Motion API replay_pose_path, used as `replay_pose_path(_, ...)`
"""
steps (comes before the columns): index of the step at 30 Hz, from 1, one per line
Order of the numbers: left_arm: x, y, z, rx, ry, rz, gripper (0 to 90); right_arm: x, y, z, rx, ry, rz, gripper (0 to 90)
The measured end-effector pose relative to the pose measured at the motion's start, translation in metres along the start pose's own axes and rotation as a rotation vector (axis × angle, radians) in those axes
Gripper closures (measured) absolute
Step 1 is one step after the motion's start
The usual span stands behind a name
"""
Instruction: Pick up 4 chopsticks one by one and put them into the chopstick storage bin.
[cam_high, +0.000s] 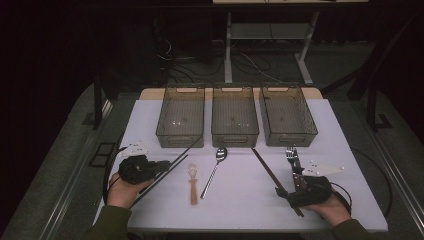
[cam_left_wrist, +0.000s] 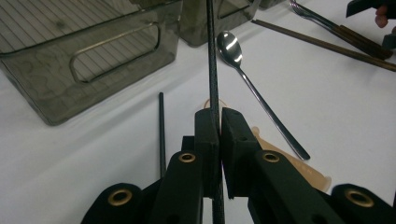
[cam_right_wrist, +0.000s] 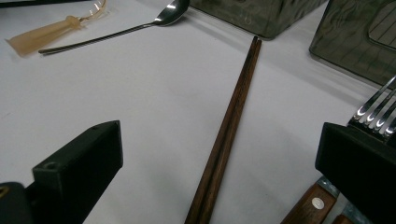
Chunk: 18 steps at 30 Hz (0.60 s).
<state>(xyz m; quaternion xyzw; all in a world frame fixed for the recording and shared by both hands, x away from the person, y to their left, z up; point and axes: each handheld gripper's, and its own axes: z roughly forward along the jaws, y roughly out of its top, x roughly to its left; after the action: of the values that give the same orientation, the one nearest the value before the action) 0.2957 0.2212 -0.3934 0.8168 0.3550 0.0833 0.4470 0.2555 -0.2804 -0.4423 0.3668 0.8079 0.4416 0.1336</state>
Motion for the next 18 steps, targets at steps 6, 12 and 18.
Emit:
replay_pose_path(6, 0.002, 0.009, 0.006, -0.008, 0.008, -0.007, 85.4, 0.000, 0.000, 0.000, 0.003, -0.001, 0.000, 0.5)
replay_pose_path(12, 0.003, 0.018, 0.011, -0.021, 0.012, -0.006, 85.4, 0.000, 0.000, -0.001, -0.002, -0.006, 0.003, 0.5)
replay_pose_path(18, 0.005, 0.027, 0.017, -0.039, 0.013, -0.005, 85.4, 0.000, 0.000, 0.000, 0.001, -0.002, 0.000, 0.5)
